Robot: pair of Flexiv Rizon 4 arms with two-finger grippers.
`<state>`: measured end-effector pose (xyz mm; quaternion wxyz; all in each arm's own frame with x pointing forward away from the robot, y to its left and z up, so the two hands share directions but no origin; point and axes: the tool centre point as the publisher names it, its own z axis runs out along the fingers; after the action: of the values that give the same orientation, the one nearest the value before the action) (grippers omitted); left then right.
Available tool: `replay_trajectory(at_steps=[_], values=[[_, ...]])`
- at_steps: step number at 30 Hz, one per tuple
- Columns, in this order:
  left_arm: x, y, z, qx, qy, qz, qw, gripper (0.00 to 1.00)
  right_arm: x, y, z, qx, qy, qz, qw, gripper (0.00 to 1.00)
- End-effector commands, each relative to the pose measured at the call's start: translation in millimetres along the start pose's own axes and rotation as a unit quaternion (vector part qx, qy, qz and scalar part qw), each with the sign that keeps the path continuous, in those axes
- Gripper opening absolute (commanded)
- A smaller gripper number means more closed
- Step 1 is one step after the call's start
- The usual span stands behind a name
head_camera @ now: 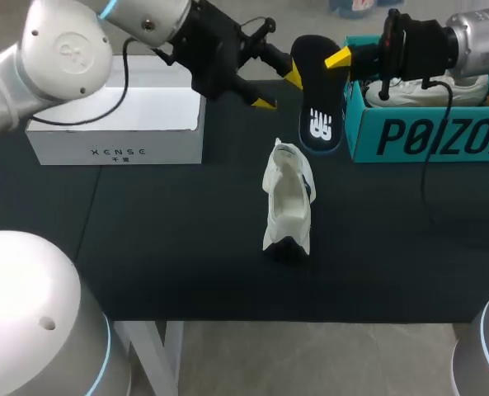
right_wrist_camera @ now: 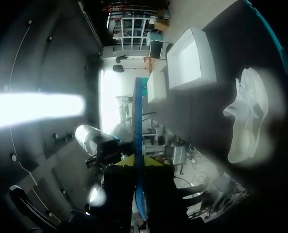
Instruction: Take the shoe out of the shoebox, open the shoe tongue, remove and reinsert the insole, then place the shoe into the shoebox
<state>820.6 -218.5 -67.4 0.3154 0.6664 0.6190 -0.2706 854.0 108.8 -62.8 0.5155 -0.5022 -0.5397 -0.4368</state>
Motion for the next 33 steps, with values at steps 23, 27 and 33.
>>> replay_trajectory(at_steps=[23, 27, 33], values=[[14.5, 13, -57, -0.008, 0.117, -0.106, 0.987, 1.00, -7.4, 10.4, 12, 0.008, -0.008, 0.012, 1.000, 0.00], [9.6, 16, -67, -0.017, 0.191, -0.107, 0.976, 1.00, -8.0, 9.4, 13, 0.009, -0.006, 0.013, 1.000, 0.00], [0.1, 20, -68, -0.018, 0.305, -0.100, 0.947, 1.00, -10.7, 7.0, 13, 0.006, -0.005, 0.016, 1.000, 0.00]])
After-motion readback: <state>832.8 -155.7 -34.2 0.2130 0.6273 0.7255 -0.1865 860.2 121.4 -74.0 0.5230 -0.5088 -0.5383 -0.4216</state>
